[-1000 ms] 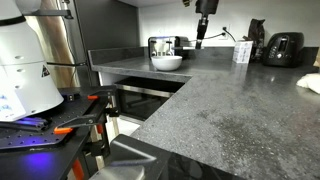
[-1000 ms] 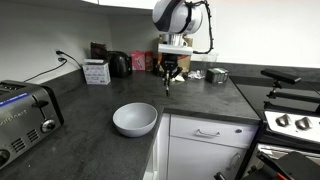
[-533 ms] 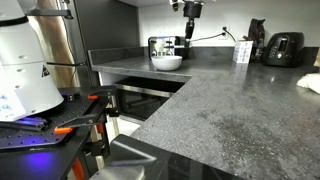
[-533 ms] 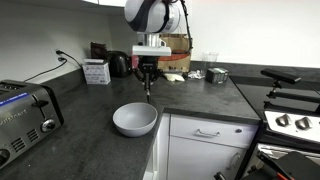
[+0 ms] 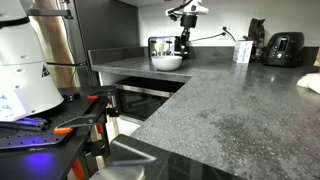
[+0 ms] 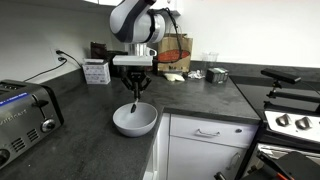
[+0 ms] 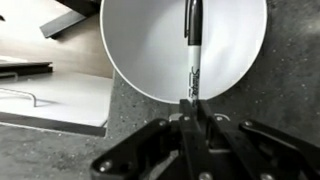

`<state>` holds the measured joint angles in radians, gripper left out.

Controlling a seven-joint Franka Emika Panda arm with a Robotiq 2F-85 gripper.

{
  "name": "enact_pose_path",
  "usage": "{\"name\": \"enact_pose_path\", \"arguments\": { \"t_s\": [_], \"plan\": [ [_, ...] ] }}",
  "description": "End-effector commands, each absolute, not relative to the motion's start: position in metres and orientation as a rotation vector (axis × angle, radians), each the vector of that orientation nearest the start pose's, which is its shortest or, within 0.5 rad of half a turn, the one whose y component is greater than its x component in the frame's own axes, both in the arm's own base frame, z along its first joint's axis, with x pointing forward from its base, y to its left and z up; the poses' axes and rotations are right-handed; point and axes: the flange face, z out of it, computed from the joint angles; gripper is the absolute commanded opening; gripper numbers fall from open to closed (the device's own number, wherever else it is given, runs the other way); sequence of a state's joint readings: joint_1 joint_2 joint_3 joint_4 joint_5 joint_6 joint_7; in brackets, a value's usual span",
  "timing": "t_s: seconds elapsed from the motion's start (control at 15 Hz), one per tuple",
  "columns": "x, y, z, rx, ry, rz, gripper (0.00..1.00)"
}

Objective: Pick the pen on the counter and put it in the bowl

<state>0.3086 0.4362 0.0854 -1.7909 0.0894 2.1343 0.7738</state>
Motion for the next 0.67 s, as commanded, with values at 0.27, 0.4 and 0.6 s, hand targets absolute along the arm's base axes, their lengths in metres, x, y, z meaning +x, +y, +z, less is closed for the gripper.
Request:
{"name": "enact_pose_path", "arguments": {
  "t_s": [0.27,0.4,0.6],
  "plan": [
    [0.570,0.258,0.304,-3.041,0.695,0.395,0.03],
    [0.564,0.262,0.306,-3.043,0.672,0.405,0.29],
    [0.564,0.264,0.317,-3.016,0.646,0.357,0.54]
  ]
}}
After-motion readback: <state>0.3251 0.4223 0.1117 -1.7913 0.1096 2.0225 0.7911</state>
